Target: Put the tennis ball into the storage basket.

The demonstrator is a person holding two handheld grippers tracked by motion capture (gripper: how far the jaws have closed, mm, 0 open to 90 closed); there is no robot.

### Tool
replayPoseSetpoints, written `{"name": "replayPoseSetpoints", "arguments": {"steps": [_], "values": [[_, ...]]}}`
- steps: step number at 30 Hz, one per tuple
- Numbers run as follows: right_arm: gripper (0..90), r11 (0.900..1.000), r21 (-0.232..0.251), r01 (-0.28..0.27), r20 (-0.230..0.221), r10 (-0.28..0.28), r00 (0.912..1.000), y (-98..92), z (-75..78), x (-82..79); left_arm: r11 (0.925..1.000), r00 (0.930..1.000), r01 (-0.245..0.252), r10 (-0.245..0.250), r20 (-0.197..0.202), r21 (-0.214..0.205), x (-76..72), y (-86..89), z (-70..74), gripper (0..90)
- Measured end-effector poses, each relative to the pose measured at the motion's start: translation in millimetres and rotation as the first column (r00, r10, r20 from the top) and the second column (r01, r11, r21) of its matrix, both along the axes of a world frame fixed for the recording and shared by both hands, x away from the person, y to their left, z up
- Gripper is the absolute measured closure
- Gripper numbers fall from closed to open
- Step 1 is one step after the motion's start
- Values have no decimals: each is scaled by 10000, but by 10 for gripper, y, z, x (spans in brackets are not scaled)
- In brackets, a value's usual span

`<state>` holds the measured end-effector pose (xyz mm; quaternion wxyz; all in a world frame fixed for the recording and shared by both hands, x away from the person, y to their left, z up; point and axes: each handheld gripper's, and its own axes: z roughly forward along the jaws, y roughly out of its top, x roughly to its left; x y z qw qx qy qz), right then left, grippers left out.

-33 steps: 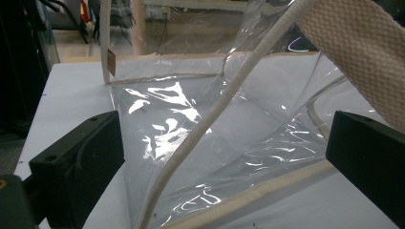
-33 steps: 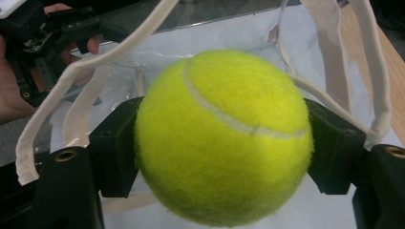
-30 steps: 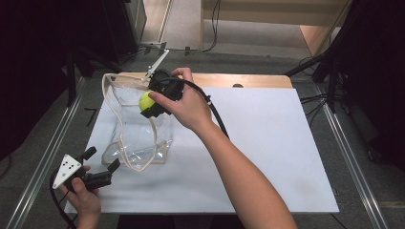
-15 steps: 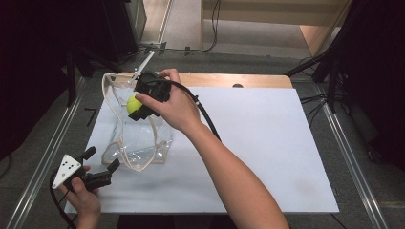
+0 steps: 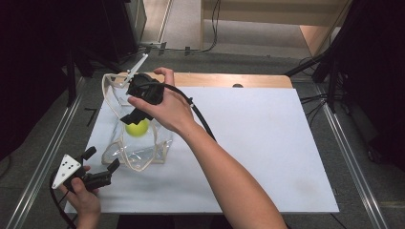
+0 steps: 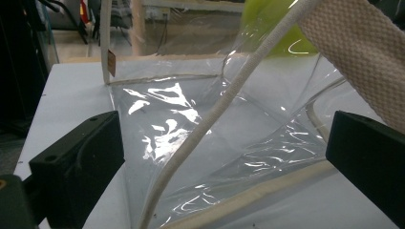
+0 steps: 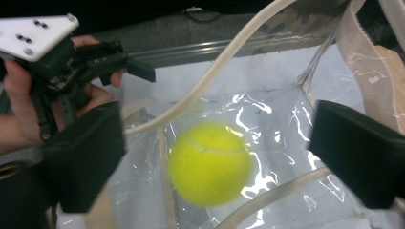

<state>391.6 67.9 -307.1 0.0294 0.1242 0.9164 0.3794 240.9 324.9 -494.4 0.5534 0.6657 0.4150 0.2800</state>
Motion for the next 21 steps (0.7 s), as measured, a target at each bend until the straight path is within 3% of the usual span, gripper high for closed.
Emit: {"name": "replayPoseSetpoints", "arguments": {"steps": [5,14,21], "values": [[0,9989,195,432,221,-436,9988,-165,39,-61,10000,10000,16,-16,12,64,1,-3,0,0],[0,9938,381,1041,189,-1049,9943,-564,-116,-112,10000,10000,1,-1,8,82,3,-11,-1,0],[0,9908,455,1275,177,-1284,9916,-768,-193,-165,10000,10000,15,-15,-16,90,2,-15,-1,0]]}}
